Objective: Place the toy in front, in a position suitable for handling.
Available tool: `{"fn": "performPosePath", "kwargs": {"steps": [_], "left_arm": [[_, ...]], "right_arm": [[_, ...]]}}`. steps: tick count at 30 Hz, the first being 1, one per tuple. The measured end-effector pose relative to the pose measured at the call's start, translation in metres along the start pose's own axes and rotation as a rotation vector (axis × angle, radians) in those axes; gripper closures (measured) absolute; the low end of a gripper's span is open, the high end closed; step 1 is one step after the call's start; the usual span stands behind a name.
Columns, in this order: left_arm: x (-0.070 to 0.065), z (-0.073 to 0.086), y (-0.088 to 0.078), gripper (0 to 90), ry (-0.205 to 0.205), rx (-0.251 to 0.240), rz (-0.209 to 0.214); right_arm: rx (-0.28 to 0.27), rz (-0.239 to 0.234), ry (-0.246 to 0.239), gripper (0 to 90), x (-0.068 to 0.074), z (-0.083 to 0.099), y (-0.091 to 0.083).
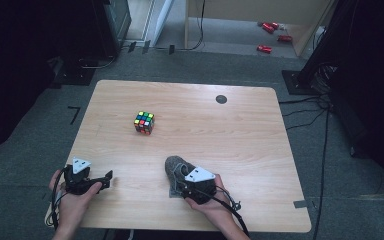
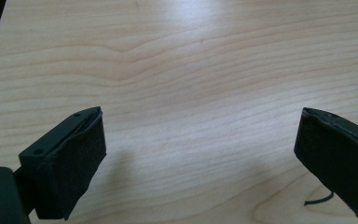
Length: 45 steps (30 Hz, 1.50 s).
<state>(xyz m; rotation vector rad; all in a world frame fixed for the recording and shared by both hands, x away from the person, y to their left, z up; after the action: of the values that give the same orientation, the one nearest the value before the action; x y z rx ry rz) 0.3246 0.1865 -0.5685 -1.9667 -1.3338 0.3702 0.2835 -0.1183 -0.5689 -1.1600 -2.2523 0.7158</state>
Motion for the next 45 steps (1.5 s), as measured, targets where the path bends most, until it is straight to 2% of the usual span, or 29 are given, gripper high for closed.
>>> {"fn": "performPosePath", "kwargs": {"steps": [4, 9, 15, 19, 28, 33, 40, 45], "left_arm": [[-0.008, -0.01, 0.0, 2.9, 0.007, -0.01, 0.018], [-0.018, -0.024, 0.004, 2.9, 0.021, -0.027, 0.045], [-0.026, -0.042, 0.012, 2.9, 0.035, -0.051, 0.065], [-0.029, -0.053, 0.017, 2.9, 0.011, -0.074, 0.084], [-0.04, -0.071, 0.033, 2.9, 0.035, -0.08, 0.096], [-0.045, -0.079, 0.039, 2.9, 0.046, -0.106, 0.09], [-0.051, -0.091, 0.048, 3.1, 0.068, -0.109, 0.066], [-0.058, -0.1, 0.056, 3.1, 0.069, -0.111, 0.072]], "right_arm": [[-0.006, -0.017, 0.01, 65.5, -0.004, -0.001, -0.004], [-0.028, -0.022, 0.02, 71.6, -0.008, -0.006, -0.011], [-0.06, -0.025, 0.044, 71.8, -0.02, -0.016, -0.024], [-0.076, -0.019, 0.063, 71.6, -0.031, -0.019, -0.032], [-0.116, 0.021, 0.124, 71.5, -0.064, -0.025, -0.053], [-0.144, 0.05, 0.156, 71.5, -0.081, -0.029, -0.065], [-0.178, 0.089, 0.209, 71.4, -0.107, -0.03, -0.079], [-0.183, 0.114, 0.233, 71.3, -0.12, -0.029, -0.082]]}}
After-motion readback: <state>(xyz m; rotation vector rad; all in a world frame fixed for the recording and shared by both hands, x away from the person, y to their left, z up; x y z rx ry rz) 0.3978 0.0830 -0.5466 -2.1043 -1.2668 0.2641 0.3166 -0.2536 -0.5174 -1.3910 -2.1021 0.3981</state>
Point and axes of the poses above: each handheld gripper's, and its own axes: y roughly forward along the jaws, z roughly out of its underside, x roughly to its left, the point moved 9 cm from there along y, roughly forward along the jaws, and after that the axes turned 14 degrees about y, right-handed, at the moved point
